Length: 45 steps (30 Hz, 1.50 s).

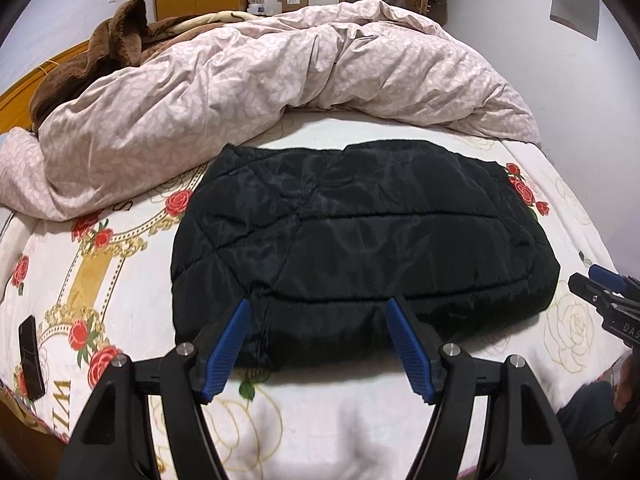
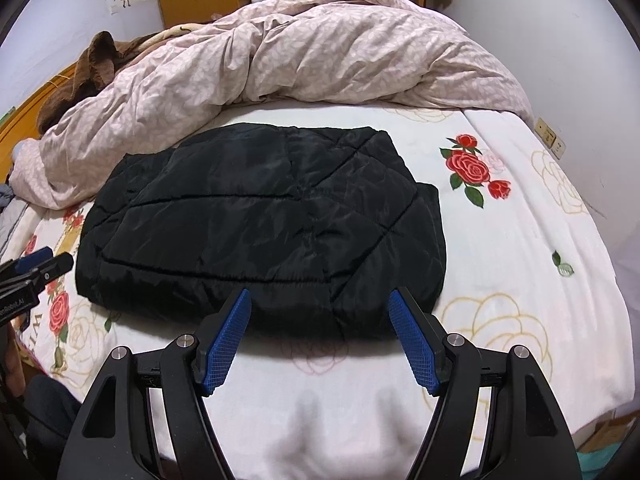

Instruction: Fold large clothes

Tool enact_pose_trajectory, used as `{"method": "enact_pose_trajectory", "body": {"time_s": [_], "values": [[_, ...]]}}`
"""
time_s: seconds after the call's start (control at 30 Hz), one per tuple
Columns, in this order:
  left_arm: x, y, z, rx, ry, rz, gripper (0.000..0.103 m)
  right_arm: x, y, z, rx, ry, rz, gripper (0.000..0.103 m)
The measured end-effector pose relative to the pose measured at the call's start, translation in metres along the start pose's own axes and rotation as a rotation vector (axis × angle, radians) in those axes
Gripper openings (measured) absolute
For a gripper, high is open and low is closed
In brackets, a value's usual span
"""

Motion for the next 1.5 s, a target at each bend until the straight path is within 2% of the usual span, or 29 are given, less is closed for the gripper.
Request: {"method": "enact_pose_trajectory", "body": {"time_s": [0.13, 0.33, 0.43, 0.5, 0.67, 0.87, 1.03, 1.13, 1.3, 1.37, 1.43, 1.5], "values": [[0.023, -0.014, -0.015, -0.026, -0.001, -0.027, 0.073, 0.017, -0.003, -0.017, 0.01, 0.006, 0.007, 0.072], [0.07, -0.049, -0.056, -0.069, -0.003, -0.086, 0.073, 0.048, -0.025, -0.069, 0.019, 0.063, -0.021, 0.072], [0.094, -0.063, -0.086, -0.076, 0.024, -0.077, 0.07, 0.055, -0.037, -0.093, -0.011, 0.106, -0.045, 0.072], [0.106, -0.068, -0.109, -0.083, 0.062, -0.059, 0.068, 0.055, -0.048, -0.107, 0.004, 0.128, -0.076, 0.072], [0.122, -0.073, -0.15, -0.036, 0.097, -0.025, 0.069, 0.053, -0.052, -0.122, -0.012, 0.134, -0.057, 0.072], [0.13, -0.086, -0.165, 0.047, 0.111, -0.056, 0.068, 0.059, -0.056, -0.132, -0.013, 0.15, -0.047, 0.073], [0.13, -0.072, -0.142, 0.006, 0.101, -0.059, 0.067, 0.061, -0.056, -0.105, -0.043, 0.106, -0.042, 0.073], [0.126, -0.06, -0.119, 0.007, 0.066, -0.086, 0.067, 0.06, -0.057, -0.089, -0.062, 0.081, -0.037, 0.073], [0.114, -0.024, -0.086, 0.041, 0.002, -0.102, 0.067, 0.064, -0.06, -0.075, -0.082, 0.05, -0.026, 0.073], [0.111, -0.003, -0.085, 0.086, -0.006, -0.089, 0.067, 0.067, -0.061, -0.077, -0.087, 0.052, -0.022, 0.073], [0.112, 0.018, -0.09, 0.117, 0.004, -0.061, 0.067, 0.07, -0.065, -0.084, -0.087, 0.065, -0.023, 0.073], [0.113, 0.039, -0.106, 0.135, 0.046, -0.012, 0.067, 0.07, -0.067, -0.094, -0.09, 0.084, -0.031, 0.073]]}}
Point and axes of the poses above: each gripper's, at about its wrist camera, not at the fingertips, and z roughly against the way its jaws point, y to its left, x to its top, the point moved 2 cm from there along -z, roughly the way its jaws point, and after that the axes turned 14 degrees about y, right-handed, at the moved point
